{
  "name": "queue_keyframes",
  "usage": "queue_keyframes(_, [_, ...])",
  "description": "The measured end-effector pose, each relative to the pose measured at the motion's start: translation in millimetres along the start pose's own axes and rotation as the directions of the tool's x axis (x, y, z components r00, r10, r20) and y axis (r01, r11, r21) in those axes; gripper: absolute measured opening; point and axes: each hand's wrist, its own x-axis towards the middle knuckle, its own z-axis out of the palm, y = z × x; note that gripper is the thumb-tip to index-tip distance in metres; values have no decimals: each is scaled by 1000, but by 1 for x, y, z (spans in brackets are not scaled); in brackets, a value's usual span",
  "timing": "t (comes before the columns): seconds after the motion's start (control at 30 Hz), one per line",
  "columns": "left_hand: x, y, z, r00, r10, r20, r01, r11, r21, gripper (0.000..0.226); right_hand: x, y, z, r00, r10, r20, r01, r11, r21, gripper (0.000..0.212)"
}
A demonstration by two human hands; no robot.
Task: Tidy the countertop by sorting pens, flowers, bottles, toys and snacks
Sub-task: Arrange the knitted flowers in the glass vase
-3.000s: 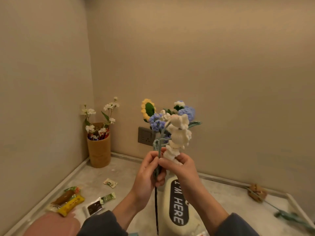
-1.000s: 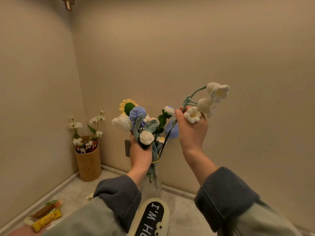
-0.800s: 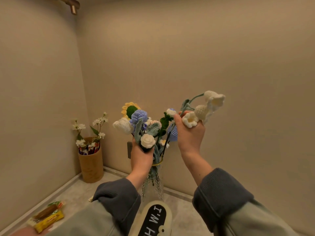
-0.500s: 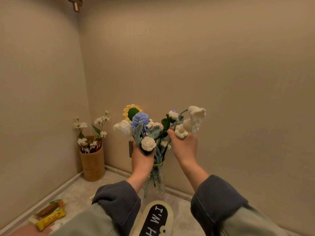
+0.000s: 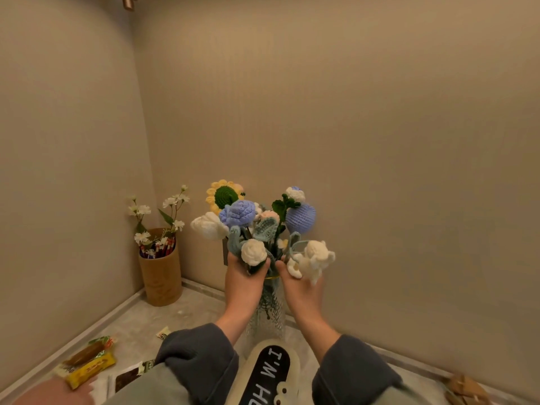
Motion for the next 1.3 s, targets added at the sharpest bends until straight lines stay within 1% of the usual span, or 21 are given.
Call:
queue_keyframes(0.07, [-3,-3,-3,1000,2,27,-2,1000,-5,55,-3,5,0,1000,-1,11,1,1000,20,21])
queue_keyframes(0.13, [-8,-5,-6,999,-15,49,16,999,-33,57,-5,7,-1,1000,-9,23,8,999,34,27])
queue_keyframes(0.23, [-18,-1,-12,994,-43,99,52,994,-94,63,-13,9,-5,999,33,28,-35,994,104,25])
queue_keyframes(0.27, [-21,0,-14,992,-52,114,64,993,-98,63,-16,11,-8,999,45,24,-47,993,112,29])
queue_keyframes(0.37, [-32,-2,-19,986,-85,145,99,991,-92,63,-27,15,-17,998,56,27,-58,995,82,34])
queue_keyframes(0.47, [-45,-4,-23,983,-112,146,127,986,-104,70,-40,16,-25,995,93,38,-94,995,22,38])
queue_keyframes(0.57, [-60,-5,-25,974,-168,149,189,973,-136,60,-51,17,-32,989,144,35,-143,990,-17,41])
queue_keyframes(0.7, [-77,0,-25,940,-219,262,270,947,-176,41,-66,16,-45,985,169,-15,-170,984,-57,39])
queue_keyframes(0.8, [-88,7,-21,899,-224,377,310,933,-184,36,-80,13,-58,981,185,-63,-190,978,-82,35])
queue_keyframes(0.83, [-96,9,-17,873,-237,427,340,922,-183,35,-87,13,-67,976,197,-95,-205,975,-90,34])
queue_keyframes(1.03, [-140,24,-4,757,-236,609,433,880,-197,33,-128,10,-107,937,256,-238,-282,956,-82,32])
queue_keyframes(1.13, [-166,31,2,693,-227,684,472,860,-193,32,-152,8,-132,914,260,-311,-304,947,-101,30])
queue_keyframes(1.3, [-207,35,20,580,-218,785,494,860,-126,30,-189,6,-180,866,261,-427,-351,925,-145,27])
